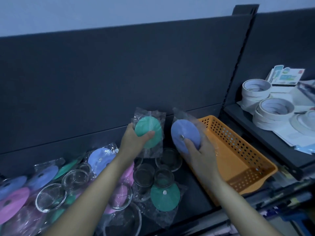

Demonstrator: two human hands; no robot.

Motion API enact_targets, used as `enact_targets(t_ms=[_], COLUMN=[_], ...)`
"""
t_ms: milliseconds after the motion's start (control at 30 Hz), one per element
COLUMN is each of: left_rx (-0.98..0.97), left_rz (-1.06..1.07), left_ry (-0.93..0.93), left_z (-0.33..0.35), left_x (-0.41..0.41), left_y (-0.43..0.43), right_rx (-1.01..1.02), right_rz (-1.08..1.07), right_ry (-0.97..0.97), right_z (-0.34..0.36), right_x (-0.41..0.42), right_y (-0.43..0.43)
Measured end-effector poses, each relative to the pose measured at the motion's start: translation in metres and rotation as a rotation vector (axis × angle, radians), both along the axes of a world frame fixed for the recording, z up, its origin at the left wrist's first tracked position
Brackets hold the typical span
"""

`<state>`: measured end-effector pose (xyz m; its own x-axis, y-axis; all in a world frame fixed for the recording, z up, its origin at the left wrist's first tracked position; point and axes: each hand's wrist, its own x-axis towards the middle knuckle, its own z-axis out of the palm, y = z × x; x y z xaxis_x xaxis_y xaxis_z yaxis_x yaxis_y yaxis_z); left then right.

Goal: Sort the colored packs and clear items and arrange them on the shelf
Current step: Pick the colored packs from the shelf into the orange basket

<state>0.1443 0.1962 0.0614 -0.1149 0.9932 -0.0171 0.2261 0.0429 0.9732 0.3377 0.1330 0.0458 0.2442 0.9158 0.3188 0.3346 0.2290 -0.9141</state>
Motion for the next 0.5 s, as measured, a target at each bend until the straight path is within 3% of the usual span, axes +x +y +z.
enact_targets(t_ms=[167, 367, 500], left_rx=[-0.124, -0.050, -0.111], left_rz=[-0.051, -0.222, -0.276], left_ry=[-0.305, -0.344, -0.394], left_z=[0.005, 0.016, 0.022], left_x=[0.022, 0.062, 0.091], left_y=[-0.006, -0.010, -0.008], right_rx=[0.092, 0.189, 0.201], right_rz=[-0.004, -0.071, -0.086], right_ry=[0.059, 0.022, 0.003], right_z=[0.016, 0.018, 0.019], right_x=[0.008, 0.024, 0.045], right_y=[0.001, 0.010, 0.013])
